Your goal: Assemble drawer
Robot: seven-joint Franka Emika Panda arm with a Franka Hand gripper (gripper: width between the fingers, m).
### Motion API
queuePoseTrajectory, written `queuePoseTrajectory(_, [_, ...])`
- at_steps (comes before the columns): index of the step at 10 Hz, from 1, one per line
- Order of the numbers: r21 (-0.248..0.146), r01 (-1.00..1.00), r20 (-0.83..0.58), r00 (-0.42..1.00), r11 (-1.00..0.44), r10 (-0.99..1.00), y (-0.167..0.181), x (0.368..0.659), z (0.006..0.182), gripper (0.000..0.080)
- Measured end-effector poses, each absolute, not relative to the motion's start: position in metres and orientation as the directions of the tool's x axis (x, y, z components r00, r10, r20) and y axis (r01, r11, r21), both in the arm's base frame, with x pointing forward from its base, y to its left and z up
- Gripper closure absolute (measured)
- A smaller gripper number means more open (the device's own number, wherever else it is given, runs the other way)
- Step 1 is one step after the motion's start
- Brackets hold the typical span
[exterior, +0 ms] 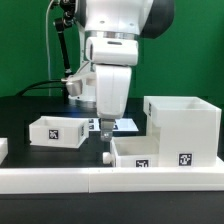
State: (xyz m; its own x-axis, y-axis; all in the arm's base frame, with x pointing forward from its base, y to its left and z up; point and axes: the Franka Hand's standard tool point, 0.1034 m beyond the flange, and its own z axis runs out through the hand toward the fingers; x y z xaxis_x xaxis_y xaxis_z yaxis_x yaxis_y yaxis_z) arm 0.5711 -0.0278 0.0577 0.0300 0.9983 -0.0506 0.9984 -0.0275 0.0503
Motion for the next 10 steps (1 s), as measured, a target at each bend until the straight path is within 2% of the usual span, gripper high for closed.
queuePoseTrajectory(2, [0.043, 0.999, -0.031, -0.016, 0.018, 0.999, -0.04, 0.57, 0.055, 0.015])
queuePoseTrajectory(4, [0.032, 0.998, 0.048, -0.047, 0.045, 0.998, -0.071, 0.568, 0.04, 0.015])
queuePoseTrajectory(6, [0.01, 0.997, 0.144, -0.08, 0.08, 0.986, -0.086, 0.574, 0.028, 0.015])
queuePoseTrajectory(8, [0.0, 0.998, 0.21, -0.065, 0.067, 0.975, -0.084, 0.588, 0.027, 0.015])
queuePoseTrajectory(10, [-0.017, 0.999, 0.23, -0.041, 0.046, 0.972, -0.064, 0.587, 0.02, 0.015])
